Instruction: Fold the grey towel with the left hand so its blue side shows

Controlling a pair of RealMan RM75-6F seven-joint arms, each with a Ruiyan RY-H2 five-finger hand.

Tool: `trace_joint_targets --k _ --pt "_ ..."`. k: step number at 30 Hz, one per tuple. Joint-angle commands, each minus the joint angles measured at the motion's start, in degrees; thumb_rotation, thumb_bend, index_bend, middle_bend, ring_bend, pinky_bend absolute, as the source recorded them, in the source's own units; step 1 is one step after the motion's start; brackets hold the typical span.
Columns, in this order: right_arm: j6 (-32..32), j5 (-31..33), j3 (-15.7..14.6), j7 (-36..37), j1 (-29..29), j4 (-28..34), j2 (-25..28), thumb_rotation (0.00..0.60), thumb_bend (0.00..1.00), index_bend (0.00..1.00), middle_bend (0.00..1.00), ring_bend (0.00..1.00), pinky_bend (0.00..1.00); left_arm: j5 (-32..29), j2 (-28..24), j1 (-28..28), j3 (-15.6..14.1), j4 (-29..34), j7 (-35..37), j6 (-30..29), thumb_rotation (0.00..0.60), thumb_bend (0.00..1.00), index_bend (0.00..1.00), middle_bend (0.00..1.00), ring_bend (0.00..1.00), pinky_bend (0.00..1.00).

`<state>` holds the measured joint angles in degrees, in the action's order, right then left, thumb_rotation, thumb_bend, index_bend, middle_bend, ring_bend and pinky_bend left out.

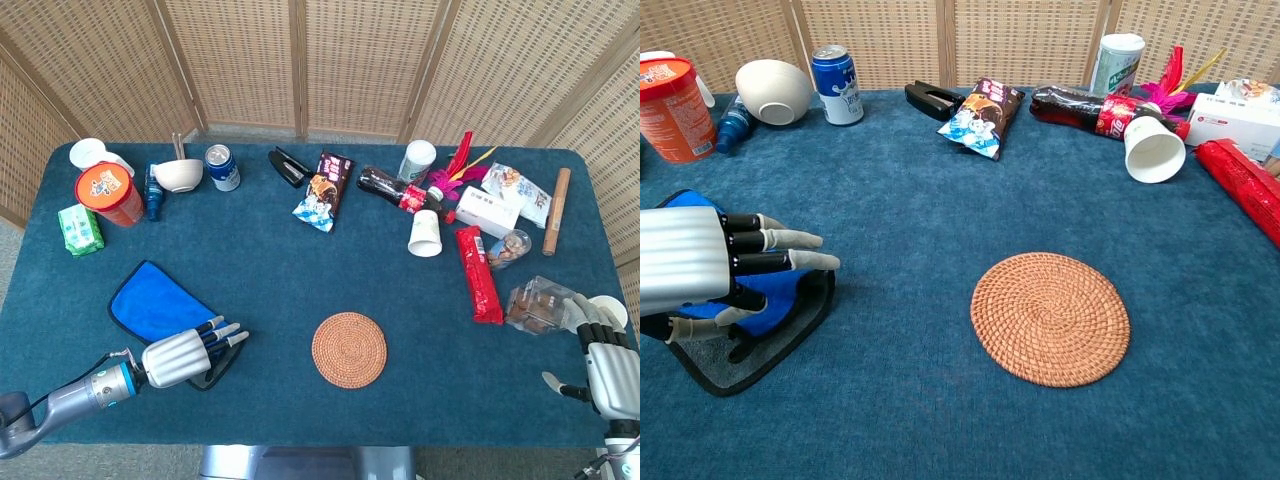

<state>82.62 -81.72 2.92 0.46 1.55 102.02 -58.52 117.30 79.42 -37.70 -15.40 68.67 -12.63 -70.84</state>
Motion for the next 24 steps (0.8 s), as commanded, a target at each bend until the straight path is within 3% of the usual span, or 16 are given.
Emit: trace_joint_targets --k 1,24 --pt "0.0 0.0 0.0 0.1 0.0 0.0 0.0 0.600 0.00 0.00 0.00 0.00 0.00 0.4 0.0 0.0 -0.3 0.1 0.1 0.0 0.600 0.44 0.72 0.00 0.00 0.21" --pt "0.2 -0.2 -0.1 0.2 -0.1 0.1 0.2 0.600 0.00 0.00 0.00 0.00 0.00 3.1 -1.7 0.3 -2.4 3.0 0.4 -0.3 0.600 0.44 0.72 0.00 0.00 0.22"
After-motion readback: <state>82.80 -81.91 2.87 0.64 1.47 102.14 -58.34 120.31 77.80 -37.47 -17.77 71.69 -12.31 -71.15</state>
